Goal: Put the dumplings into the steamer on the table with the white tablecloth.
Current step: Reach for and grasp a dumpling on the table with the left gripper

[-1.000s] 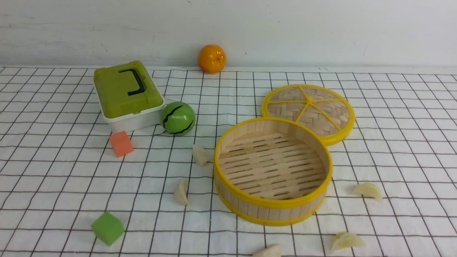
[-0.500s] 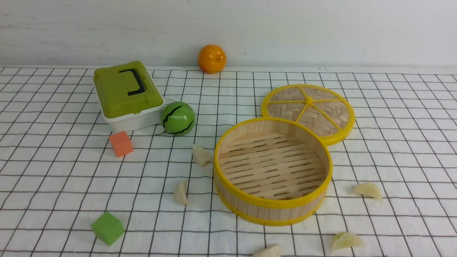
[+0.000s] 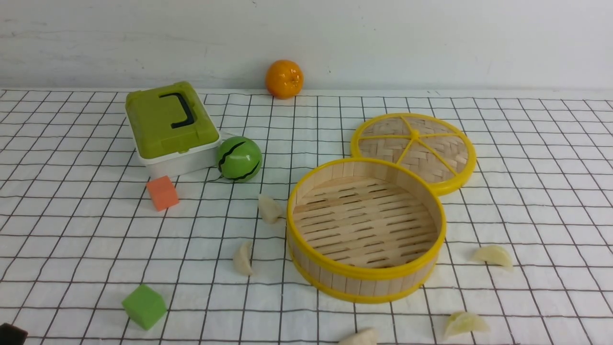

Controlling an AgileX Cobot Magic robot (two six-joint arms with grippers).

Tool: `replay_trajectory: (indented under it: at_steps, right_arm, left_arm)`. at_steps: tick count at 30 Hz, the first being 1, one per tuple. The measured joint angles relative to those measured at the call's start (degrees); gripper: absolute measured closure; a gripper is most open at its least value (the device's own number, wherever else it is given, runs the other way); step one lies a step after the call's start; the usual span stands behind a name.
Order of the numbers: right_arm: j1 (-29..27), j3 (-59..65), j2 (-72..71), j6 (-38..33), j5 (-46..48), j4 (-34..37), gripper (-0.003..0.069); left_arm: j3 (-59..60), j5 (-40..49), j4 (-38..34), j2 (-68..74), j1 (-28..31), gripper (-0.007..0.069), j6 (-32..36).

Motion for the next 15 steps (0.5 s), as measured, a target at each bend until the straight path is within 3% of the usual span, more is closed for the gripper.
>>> replay_trajectory:
  at_steps: [1, 3, 5, 6, 8, 12, 15]
  right_arm:
    - [0.00, 0.00, 0.00, 0.59, -0.31, 4.01, 0.0419]
    - [0.00, 0.35, 0.00, 3.24, -1.32, 12.67, 0.0419]
    - [0.00, 0.44, 0.00, 7.18, -2.43, 24.30, 0.0419]
    - [0.00, 0.44, 0.00, 7.18, -2.43, 25.35, 0.0419]
    - [0.00, 0.44, 0.00, 10.62, -3.98, 38.50, 0.0419]
    - [0.00, 0.44, 0.00, 11.66, -4.65, 48.80, 0.0419]
    - [0.00, 0.44, 0.00, 11.77, -4.82, 51.15, 0.0419]
  left_arm:
    - [0.00, -0.40, -6.00, 0.00, 0.00, 0.0385, -4.20]
    - [0.00, -0.84, -10.87, 0.00, 0.00, 0.0385, -6.98]
    - [0.00, -1.18, -12.97, 0.00, 0.00, 0.0385, -7.83]
    - [0.00, -1.22, -13.07, 0.00, 0.00, 0.0385, -7.83]
    - [0.00, -1.28, -13.99, 0.00, 0.00, 0.0385, -7.75]
    - [0.00, -1.08, -16.27, 0.00, 0.00, 0.0385, -7.75]
    - [0.00, -0.32, -18.80, 0.00, 0.00, 0.0385, -6.56]
